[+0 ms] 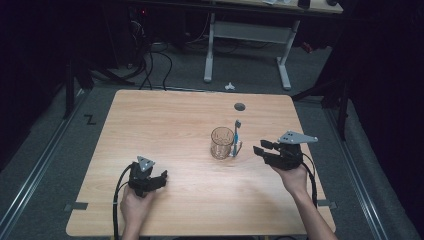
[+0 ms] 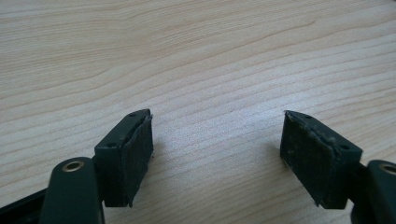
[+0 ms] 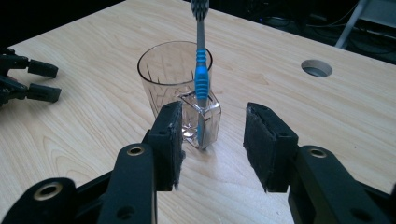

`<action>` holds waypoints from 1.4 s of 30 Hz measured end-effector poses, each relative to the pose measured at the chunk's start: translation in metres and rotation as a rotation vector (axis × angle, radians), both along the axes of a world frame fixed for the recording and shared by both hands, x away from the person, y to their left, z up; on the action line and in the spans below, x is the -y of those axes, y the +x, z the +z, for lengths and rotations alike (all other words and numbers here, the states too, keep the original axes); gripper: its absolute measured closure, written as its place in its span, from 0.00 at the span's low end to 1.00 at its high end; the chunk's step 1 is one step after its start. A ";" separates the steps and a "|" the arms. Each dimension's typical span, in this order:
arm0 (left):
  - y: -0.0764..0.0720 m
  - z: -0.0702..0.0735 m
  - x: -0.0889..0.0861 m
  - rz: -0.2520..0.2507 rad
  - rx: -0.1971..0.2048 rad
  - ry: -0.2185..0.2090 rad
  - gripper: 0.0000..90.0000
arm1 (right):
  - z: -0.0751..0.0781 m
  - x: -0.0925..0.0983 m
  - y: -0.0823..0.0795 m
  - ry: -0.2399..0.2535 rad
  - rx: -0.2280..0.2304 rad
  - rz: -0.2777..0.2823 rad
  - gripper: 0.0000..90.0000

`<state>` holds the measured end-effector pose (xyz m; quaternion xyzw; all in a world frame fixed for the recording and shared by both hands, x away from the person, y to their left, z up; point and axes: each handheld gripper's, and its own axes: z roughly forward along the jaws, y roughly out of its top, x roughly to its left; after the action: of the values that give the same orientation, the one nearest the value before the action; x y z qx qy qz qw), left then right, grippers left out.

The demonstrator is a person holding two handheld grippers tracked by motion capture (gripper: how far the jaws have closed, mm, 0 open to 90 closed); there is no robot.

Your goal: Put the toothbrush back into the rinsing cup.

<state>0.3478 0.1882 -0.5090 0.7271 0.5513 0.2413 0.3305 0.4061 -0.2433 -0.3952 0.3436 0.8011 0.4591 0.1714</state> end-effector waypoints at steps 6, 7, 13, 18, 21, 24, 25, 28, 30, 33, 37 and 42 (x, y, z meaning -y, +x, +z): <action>0.000 0.000 0.000 0.000 0.000 0.000 0.29 | -0.003 0.004 -0.002 0.005 -0.006 -0.006 0.64; 0.000 0.000 0.000 0.000 0.000 0.000 0.29 | -0.003 0.004 -0.003 0.009 -0.006 -0.006 0.64; 0.000 0.000 0.000 0.000 0.000 0.000 0.29 | -0.004 0.006 -0.005 0.007 -0.008 -0.006 0.64; 0.000 0.000 0.000 0.000 0.000 0.000 0.29 | -0.005 0.009 -0.006 0.017 -0.005 -0.013 0.65; 0.000 0.000 0.000 0.000 0.000 0.000 0.29 | -0.008 0.011 -0.007 0.020 -0.014 -0.019 0.65; 0.000 0.000 0.000 0.000 0.000 0.000 0.29 | -0.011 0.014 -0.007 0.024 -0.020 -0.025 0.65; 0.000 0.000 0.000 0.000 0.000 0.000 0.29 | -0.012 0.014 -0.008 0.025 -0.023 -0.028 0.65; 0.000 0.000 0.000 0.000 0.000 0.000 0.29 | -0.015 0.016 -0.008 0.028 -0.028 -0.033 0.65; 0.000 0.000 0.000 0.000 0.000 0.000 0.29 | -0.016 0.017 -0.008 0.032 -0.033 -0.036 0.65; 0.000 0.000 0.000 0.001 0.000 0.000 0.29 | -0.019 0.018 -0.008 0.033 -0.036 -0.042 0.65; 0.000 0.000 0.000 0.000 0.000 0.000 0.29 | -0.022 0.020 -0.007 0.029 -0.040 -0.054 0.65; 0.000 0.000 0.000 0.000 0.000 0.000 0.29 | -0.027 0.022 -0.006 0.023 -0.054 -0.060 0.65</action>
<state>0.3478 0.1881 -0.5090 0.7270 0.5514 0.2414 0.3302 0.4006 -0.2649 -0.4225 0.3818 0.7893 0.4536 0.1595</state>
